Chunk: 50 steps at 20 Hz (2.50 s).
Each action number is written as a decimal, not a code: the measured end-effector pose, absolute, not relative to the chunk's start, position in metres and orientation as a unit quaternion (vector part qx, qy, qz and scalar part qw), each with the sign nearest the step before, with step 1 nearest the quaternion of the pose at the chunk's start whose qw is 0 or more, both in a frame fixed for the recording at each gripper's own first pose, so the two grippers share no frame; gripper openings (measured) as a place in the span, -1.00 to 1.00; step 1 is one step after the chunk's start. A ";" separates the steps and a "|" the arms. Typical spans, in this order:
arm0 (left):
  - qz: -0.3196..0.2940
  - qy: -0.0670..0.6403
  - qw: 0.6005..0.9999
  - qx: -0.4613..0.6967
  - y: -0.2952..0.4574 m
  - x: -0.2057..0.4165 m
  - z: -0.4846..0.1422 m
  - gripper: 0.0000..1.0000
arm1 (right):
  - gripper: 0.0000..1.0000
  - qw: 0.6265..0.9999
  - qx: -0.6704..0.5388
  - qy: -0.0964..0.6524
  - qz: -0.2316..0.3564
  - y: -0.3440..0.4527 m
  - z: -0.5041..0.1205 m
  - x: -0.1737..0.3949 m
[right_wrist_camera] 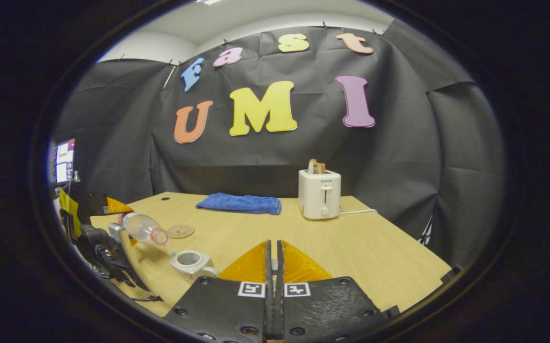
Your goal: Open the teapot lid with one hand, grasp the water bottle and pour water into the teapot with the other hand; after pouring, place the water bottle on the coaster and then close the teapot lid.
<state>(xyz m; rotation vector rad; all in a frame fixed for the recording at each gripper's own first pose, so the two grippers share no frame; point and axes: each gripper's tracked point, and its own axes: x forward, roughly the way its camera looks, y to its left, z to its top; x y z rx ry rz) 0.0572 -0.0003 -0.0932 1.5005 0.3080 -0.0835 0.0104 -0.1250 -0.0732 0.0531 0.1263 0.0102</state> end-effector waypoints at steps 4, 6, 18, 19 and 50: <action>-0.036 0.137 0.690 0.710 -0.008 0.056 -0.092 0.44 | -1.00 0.997 0.032 0.064 0.009 -0.127 -0.076 0.008; -0.037 0.136 0.672 0.727 -0.010 0.059 -0.085 0.43 | -1.00 0.997 0.033 0.065 0.012 -0.128 -0.077 0.007; -0.026 0.122 0.599 0.791 -0.019 0.076 -0.052 0.43 | -0.99 0.997 0.041 0.061 0.002 -0.142 -0.078 0.002; -0.025 0.122 0.596 0.793 -0.019 0.076 -0.051 0.43 | -0.99 0.997 0.041 0.061 0.002 -0.142 -0.078 0.002; 0.007 0.068 0.458 0.887 -0.046 0.088 -0.003 0.42 | -1.00 0.996 0.066 0.062 0.005 -0.152 -0.087 -0.003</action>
